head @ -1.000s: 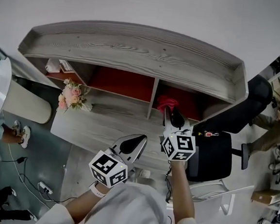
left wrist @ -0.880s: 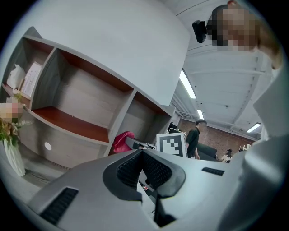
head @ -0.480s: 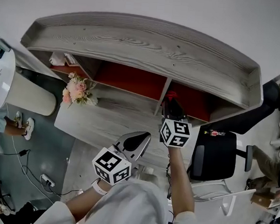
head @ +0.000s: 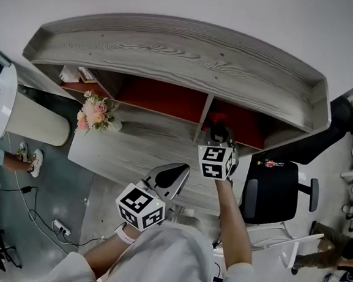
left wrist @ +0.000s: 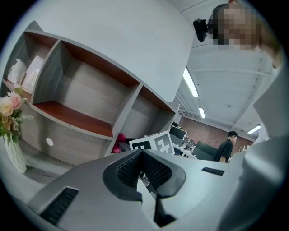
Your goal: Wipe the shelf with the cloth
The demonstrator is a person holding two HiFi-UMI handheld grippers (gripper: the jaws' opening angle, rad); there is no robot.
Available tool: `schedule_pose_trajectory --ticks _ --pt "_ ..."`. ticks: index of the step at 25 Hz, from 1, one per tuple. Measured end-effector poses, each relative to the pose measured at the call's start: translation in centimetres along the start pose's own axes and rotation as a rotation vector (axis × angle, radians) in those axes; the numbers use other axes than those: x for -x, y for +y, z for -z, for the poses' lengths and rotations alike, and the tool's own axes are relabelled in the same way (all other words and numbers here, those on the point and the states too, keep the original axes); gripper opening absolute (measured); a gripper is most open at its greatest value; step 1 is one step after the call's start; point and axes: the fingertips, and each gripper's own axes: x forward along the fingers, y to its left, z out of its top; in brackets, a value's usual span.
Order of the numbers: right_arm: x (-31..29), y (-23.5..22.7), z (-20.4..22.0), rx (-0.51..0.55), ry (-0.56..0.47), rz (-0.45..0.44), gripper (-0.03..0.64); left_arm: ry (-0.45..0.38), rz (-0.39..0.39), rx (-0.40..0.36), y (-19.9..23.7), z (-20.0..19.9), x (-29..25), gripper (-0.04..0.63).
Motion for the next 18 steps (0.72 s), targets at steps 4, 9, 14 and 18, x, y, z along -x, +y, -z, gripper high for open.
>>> schedule_pose_trajectory --ticks 4,9,14,18 --pt "-0.6 -1.1 0.1 0.015 0.032 0.000 0.080 0.008 -0.003 0.001 0.1 0.3 0.4 0.002" --pt "-1.3 -2.7 0.2 0.048 0.082 -0.001 0.081 0.013 0.004 -0.002 -0.2 0.5 0.5 0.002" --pt "-1.5 -5.3 0.7 0.016 0.119 0.063 0.083 0.014 0.008 0.000 -0.2 0.5 0.5 0.002" --pt "-1.5 -6.7 1.1 -0.026 0.140 0.101 0.086 0.016 0.009 -0.002 -0.2 0.6 0.5 0.002"
